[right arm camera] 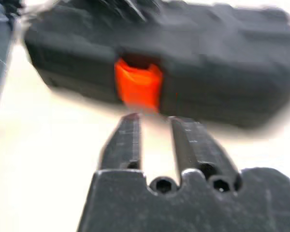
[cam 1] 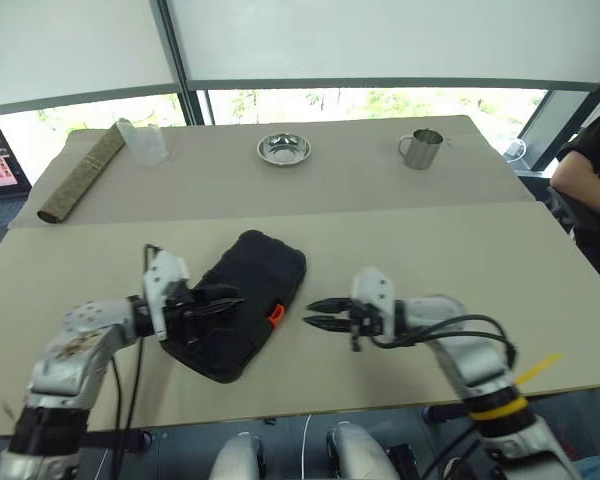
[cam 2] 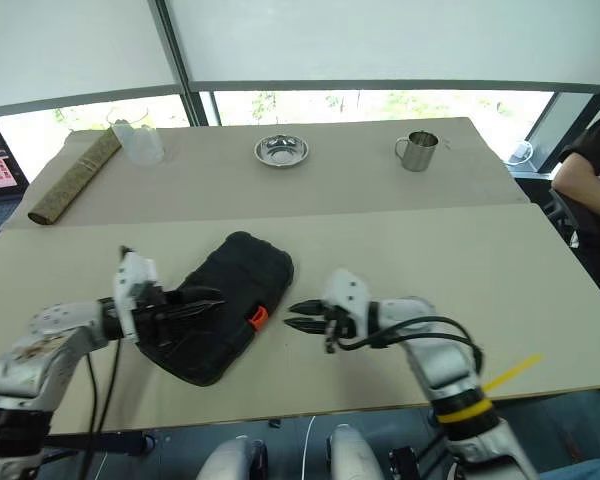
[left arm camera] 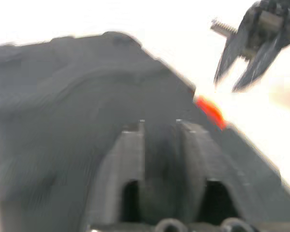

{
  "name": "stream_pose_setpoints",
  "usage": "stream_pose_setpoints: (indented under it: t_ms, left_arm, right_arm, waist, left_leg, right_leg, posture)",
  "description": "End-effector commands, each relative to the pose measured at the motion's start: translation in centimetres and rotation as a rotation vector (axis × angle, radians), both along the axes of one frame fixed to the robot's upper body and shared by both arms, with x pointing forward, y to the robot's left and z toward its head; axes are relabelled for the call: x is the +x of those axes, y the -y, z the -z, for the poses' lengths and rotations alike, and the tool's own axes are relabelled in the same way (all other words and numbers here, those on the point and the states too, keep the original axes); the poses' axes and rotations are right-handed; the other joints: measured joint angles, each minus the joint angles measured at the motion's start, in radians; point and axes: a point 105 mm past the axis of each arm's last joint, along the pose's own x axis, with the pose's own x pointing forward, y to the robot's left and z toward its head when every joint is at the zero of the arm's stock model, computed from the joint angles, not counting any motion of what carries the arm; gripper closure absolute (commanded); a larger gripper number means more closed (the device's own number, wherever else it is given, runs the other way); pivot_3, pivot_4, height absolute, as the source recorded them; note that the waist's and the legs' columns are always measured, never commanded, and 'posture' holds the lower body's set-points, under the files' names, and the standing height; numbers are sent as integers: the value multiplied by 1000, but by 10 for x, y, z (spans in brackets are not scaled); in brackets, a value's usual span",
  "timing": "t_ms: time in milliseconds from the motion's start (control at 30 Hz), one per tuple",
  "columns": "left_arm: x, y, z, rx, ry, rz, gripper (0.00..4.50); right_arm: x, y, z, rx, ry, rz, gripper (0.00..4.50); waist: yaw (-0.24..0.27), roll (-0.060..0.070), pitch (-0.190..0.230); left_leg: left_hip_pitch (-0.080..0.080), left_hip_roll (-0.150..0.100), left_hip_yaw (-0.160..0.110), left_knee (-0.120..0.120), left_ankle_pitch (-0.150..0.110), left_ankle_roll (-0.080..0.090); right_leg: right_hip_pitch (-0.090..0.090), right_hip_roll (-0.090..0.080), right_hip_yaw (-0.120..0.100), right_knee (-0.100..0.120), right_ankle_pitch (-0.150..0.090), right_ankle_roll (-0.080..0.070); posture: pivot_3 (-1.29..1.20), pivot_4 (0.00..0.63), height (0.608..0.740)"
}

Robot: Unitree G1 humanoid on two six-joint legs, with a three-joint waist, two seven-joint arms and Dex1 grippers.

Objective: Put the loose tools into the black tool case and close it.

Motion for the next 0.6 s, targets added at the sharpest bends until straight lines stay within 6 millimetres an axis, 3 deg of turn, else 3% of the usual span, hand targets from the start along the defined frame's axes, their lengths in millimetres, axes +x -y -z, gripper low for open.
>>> stream_pose_setpoints:
  t_ms: [33,133,200,367,600]
  left_arm:
    - [-13,-34,-6,58,125,-113,1337]
    - [-33,-59,5,183,157,-189,347]
    - [-45,-73,13,235,155,-231,312]
    - [-64,-89,25,271,152,-313,312]
    - [-73,-83,35,265,162,-349,312]
  right_arm:
    - [-7,18,-19,27,125,-11,1637]
    - [-12,38,-18,5,210,-52,692]
    - [-10,50,-17,-7,226,-36,28]
    - [-2,70,-13,-34,238,5,28]
    - [1,83,-2,-51,238,25,28]
  waist:
    - [2,-1,3]
    - [8,-4,7]
    - [9,-5,7]
    - [11,-11,14]
    - [28,-18,17]
  left_leg:
    - [0,0,0,1,-3,0]
    - [-5,-1,0,1,-5,1]
    - [-6,-1,1,1,-7,1]
    - [-6,-2,4,4,-11,1]
    - [-8,-1,4,9,-11,1]
  right_leg:
    - [0,0,0,-1,0,0]
    - [0,-2,-2,-9,0,1]
    - [1,-4,-2,-12,1,2]
    - [2,-6,-1,-16,1,5]
    - [3,-5,-3,-13,2,5]
  posture:
    - [0,150,740]
    - [0,150,740]
    - [0,150,740]
    - [0,150,740]
    - [0,150,740]
